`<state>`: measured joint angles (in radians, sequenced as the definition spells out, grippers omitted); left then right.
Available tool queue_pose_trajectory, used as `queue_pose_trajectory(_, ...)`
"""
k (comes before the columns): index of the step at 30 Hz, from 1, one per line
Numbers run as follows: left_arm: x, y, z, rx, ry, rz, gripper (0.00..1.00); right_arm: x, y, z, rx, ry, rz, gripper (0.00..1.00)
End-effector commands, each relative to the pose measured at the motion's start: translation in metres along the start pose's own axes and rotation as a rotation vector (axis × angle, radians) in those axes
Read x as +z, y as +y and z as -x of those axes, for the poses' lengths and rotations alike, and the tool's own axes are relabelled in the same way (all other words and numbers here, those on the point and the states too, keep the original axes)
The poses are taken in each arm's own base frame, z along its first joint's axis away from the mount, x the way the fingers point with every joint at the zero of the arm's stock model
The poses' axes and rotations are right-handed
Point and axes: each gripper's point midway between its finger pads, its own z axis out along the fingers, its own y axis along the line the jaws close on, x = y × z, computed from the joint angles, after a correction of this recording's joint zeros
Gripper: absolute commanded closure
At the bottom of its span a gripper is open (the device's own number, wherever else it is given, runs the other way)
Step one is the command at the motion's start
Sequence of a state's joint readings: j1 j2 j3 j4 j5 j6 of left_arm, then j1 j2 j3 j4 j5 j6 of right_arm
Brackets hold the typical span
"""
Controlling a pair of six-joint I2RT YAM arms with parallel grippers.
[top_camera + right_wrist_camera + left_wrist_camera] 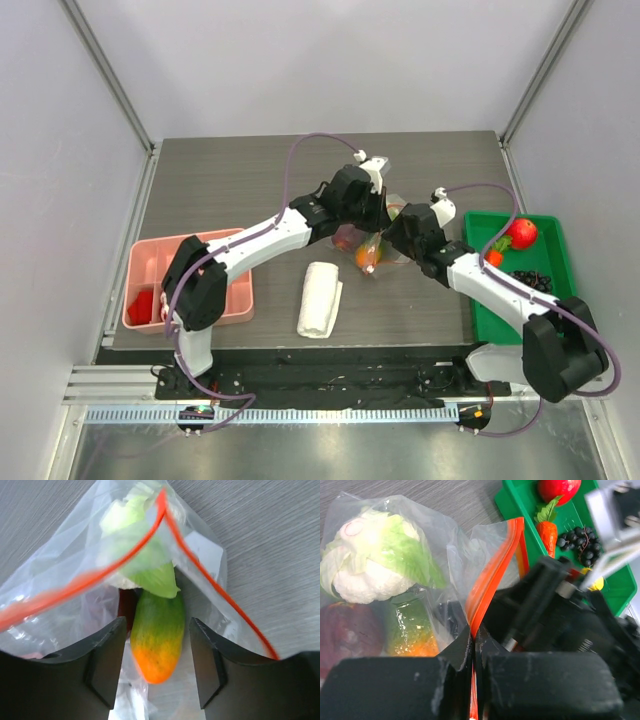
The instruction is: Open the zip-top bag and remove the fake food
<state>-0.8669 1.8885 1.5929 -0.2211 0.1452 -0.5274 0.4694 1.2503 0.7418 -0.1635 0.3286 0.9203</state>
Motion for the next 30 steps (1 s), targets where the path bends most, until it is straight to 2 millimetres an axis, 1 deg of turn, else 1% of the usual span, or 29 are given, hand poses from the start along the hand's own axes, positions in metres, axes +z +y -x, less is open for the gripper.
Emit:
queue_pose_trajectory(1,-0.018,-0.021,0.031,0.015,-0.100,-0.040,1.00,0.017,0.020,0.018,0.094,-0.067,0.083,0.39)
queue_pose_trajectory(2,-0.018,-0.021,0.032,0.015,-0.101,-0.041,0.99,0.020,0.018,0.016,0.093,-0.070,0.084,0.39)
queue_pose_trajectory(3,-0.018,-0.021,0.031,0.015,-0.100,-0.043,1.00,0.025,0.013,0.013,0.077,-0.071,0.076,0.39)
queue_pose_trajectory(4,-0.018,-0.022,0.031,0.017,-0.099,-0.045,1.00,0.027,0.016,0.016,0.074,-0.087,0.094,0.37)
queue_pose_trajectory(5,-0.019,-0.022,0.032,0.016,-0.099,-0.048,1.00,0.029,0.014,0.016,0.069,-0.092,0.093,0.36)
queue_pose_trajectory(6,-0.019,-0.022,0.031,0.017,-0.099,-0.046,1.00,0.032,0.010,0.013,0.046,-0.090,0.096,0.29)
queue_pose_trajectory(7,-0.019,-0.022,0.031,0.018,-0.096,-0.048,1.00,0.032,0.020,0.017,0.049,-0.104,0.144,0.27)
queue_pose_trajectory(8,-0.018,-0.022,0.030,0.017,-0.093,-0.046,1.00,0.033,0.020,0.017,0.051,-0.108,0.149,0.24)
queue_pose_trajectory(9,-0.018,-0.022,0.030,0.018,-0.092,-0.046,1.00,0.034,0.017,0.013,0.039,-0.101,0.159,0.20)
queue_pose_trajectory(10,-0.017,-0.022,0.029,0.018,-0.089,-0.048,1.00,0.033,0.025,0.018,0.048,-0.124,0.200,0.19)
queue_pose_trajectory(12,-0.016,-0.022,0.029,0.018,-0.088,-0.049,1.00,0.031,0.029,0.016,0.053,-0.134,0.246,0.15)
queue_pose_trajectory(14,-0.015,-0.022,0.028,0.017,-0.085,-0.051,1.00,0.029,0.030,0.015,0.051,-0.132,0.265,0.14)
queue_pose_trajectory(16,-0.015,-0.022,0.028,0.018,-0.085,-0.051,1.00,0.028,0.031,0.018,0.060,-0.153,0.279,0.10)
queue_pose_trajectory(17,-0.014,-0.021,0.027,0.018,-0.084,-0.047,1.00,0.029,0.031,0.019,0.057,-0.153,0.278,0.06)
queue_pose_trajectory(18,-0.013,-0.021,0.027,0.018,-0.084,-0.047,1.00,0.031,0.035,0.023,0.048,-0.160,0.282,0.05)
queue_pose_trajectory(19,-0.012,-0.020,0.026,0.017,-0.081,-0.043,1.00,0.036,0.035,0.021,0.022,-0.159,0.279,0.04)
queue_pose_trajectory(21,-0.008,-0.016,0.024,0.015,-0.079,-0.027,1.00,0.040,0.043,0.025,0.019,-0.167,0.301,0.03)
queue_pose_trajectory(22,-0.008,-0.014,0.025,0.019,-0.083,-0.017,1.00,0.045,0.044,0.023,0.009,-0.165,0.306,0.03)
queue_pose_trajectory(24,-0.005,-0.005,0.023,0.032,-0.080,0.022,1.00,0.046,0.053,0.023,-0.002,-0.166,0.345,0.02)
queue_pose_trajectory(26,-0.005,-0.001,0.023,0.045,-0.074,0.047,1.00,0.051,0.053,0.020,-0.024,-0.171,0.360,0.02)
queue_pose_trajectory(27,-0.005,0.001,0.024,0.056,-0.075,0.058,1.00,0.049,0.060,0.024,-0.026,-0.193,0.395,0.01)
queue_pose_trajectory(29,-0.005,0.002,0.025,0.062,-0.079,0.061,1.00,0.053,0.060,0.023,-0.044,-0.200,0.402,0.01)
queue_pose_trajectory(30,-0.004,0.003,0.024,0.067,-0.072,0.065,1.00,0.052,0.064,0.028,-0.040,-0.222,0.422,0.00)
